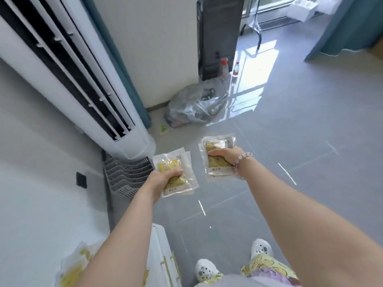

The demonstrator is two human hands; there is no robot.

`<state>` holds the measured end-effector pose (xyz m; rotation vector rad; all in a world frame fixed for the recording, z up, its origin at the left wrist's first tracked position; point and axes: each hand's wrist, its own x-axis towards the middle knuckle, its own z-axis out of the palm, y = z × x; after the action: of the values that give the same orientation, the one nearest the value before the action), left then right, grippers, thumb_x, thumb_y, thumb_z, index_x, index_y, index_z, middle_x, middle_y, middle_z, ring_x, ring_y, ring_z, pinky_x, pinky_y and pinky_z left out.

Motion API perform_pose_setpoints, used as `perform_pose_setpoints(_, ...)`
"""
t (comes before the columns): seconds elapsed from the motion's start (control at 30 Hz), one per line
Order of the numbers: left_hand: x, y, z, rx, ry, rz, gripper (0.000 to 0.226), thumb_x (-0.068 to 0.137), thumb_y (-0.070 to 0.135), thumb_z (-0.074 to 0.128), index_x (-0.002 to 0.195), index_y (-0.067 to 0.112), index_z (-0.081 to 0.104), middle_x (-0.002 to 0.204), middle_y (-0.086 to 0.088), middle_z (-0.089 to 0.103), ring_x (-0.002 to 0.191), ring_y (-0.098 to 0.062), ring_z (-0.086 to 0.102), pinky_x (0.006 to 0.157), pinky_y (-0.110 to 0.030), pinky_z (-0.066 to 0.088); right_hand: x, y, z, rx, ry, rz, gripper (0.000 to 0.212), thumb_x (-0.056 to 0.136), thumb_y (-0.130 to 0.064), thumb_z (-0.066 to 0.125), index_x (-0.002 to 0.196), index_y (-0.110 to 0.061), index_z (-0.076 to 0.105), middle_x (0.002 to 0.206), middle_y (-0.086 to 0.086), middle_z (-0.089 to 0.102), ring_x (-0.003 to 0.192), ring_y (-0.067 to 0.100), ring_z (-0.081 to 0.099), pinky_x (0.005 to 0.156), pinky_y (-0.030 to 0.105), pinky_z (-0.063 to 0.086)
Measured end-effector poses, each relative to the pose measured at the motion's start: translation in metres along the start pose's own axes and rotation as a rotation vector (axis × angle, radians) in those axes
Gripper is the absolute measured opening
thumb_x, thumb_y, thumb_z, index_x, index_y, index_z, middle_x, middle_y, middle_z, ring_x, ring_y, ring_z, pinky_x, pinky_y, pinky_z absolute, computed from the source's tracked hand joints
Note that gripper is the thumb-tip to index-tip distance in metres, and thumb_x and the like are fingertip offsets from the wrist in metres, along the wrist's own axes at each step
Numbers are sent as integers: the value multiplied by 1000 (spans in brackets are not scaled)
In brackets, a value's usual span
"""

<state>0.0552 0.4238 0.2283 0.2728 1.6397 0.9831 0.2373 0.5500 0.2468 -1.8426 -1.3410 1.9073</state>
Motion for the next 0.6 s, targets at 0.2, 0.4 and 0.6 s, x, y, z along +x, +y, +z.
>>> perform_pose_setpoints(0.2, 16, 19, 120, 197, -148, 0, 18, 77, 8, 74, 93, 7, 66, 87, -10, 71, 72, -20, 68, 62, -27, 57, -5, 40, -118, 253, 169, 37, 52, 65, -26, 81, 110, -6, 63, 92, 8, 70, 74, 23, 67, 79, 41, 57)
perform_pose_setpoints(0.4, 24, 32, 263, 442, -322, 30, 26, 74, 10, 77, 98, 10, 69, 96, -11, 72, 87, -25, 68, 85, -40, 54, -22, 96, -239, 513, 305, 94, 41, 71, -15, 79, 108, -7, 64, 81, 6, 68, 59, 18, 65, 59, 29, 57)
perform_pose_setpoints(0.6, 15, 28, 409, 621, -476, 65, 19, 74, 12, 77, 89, 16, 67, 92, -7, 72, 85, -23, 69, 80, -37, 55, -49, 153, -342, 683, 473, 136, 58, 56, -20, 86, 109, -7, 66, 99, 11, 72, 86, 28, 70, 83, 49, 56)
